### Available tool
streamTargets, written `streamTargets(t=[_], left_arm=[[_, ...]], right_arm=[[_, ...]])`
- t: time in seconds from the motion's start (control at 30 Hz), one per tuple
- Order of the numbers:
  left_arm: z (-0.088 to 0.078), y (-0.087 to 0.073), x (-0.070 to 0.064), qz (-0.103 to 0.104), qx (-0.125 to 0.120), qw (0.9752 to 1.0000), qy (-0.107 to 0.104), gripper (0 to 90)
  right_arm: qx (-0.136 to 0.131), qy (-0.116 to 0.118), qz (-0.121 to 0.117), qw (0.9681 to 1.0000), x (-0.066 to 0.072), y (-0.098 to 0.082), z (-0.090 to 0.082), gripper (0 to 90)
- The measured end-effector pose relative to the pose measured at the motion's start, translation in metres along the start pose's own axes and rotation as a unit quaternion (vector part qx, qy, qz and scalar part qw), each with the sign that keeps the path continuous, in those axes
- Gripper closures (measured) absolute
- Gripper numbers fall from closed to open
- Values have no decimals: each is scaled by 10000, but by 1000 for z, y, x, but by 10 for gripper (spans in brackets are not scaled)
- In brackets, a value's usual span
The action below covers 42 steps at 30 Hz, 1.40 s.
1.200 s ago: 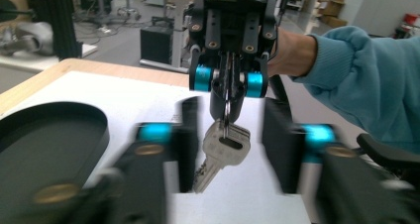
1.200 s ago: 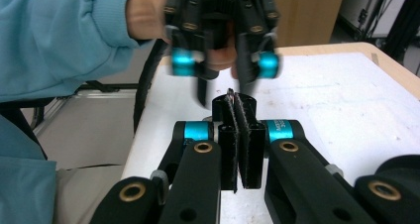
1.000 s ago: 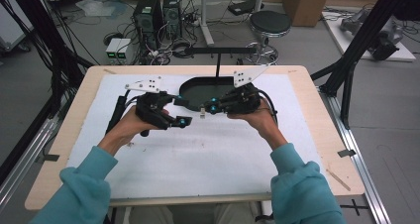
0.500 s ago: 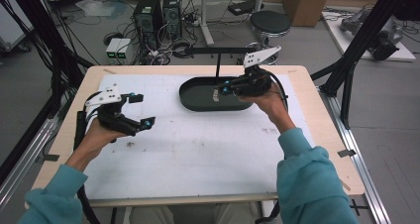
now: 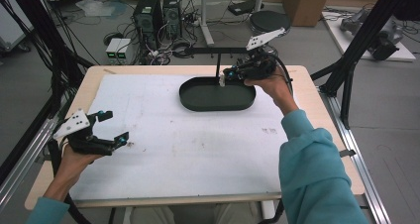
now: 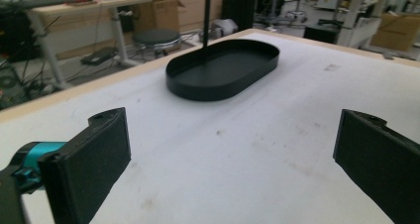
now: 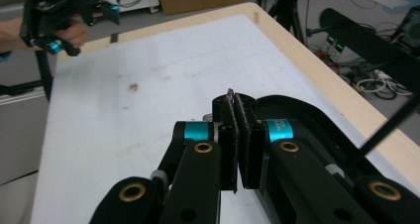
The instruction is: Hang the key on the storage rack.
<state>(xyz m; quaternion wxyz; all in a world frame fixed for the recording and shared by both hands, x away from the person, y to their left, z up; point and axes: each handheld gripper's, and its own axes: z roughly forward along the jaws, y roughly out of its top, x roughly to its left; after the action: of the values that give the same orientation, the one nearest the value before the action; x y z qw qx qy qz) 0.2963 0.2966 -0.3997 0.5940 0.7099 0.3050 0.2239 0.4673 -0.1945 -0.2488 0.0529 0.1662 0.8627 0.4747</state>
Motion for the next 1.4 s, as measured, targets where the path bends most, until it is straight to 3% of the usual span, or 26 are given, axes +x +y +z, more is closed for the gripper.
streamTargets(t=[0.07, 0.17, 0.23, 0.5, 0.8, 1.0, 1.23, 1.4], left_arm=[[-6, -10, -3, 16, -83, 9999, 132, 17], [-13, -24, -5, -119, -278, 9993, 223, 17], [-15, -32, -5, -151, -304, 9989, 309, 17], [-19, -50, -3, -232, -621, 9955, 671, 17], [-15, -62, -8, -132, -691, 9945, 772, 17], [-16, -63, -9, -138, -811, 9934, 795, 17], [-18, -65, -12, 0, -955, 9918, 854, 19], [-18, -65, -12, -6, -935, 9920, 850, 24]], right_arm=[[0, -114, 65, 9999, -7, 4, -5, 889], [-3, -173, 94, 9998, -12, 6, -7, 890], [133, -245, 184, 9994, -17, 9, -9, 889], [331, -407, 206, 9984, -30, 25, -9, 889], [525, -534, 243, 9969, -45, 25, -3, 889], [648, -648, 326, 9953, -56, 21, 3, 889], [751, -832, 379, 9930, -67, 18, 12, 888], [854, -940, 483, 9907, -73, 14, 19, 888]])
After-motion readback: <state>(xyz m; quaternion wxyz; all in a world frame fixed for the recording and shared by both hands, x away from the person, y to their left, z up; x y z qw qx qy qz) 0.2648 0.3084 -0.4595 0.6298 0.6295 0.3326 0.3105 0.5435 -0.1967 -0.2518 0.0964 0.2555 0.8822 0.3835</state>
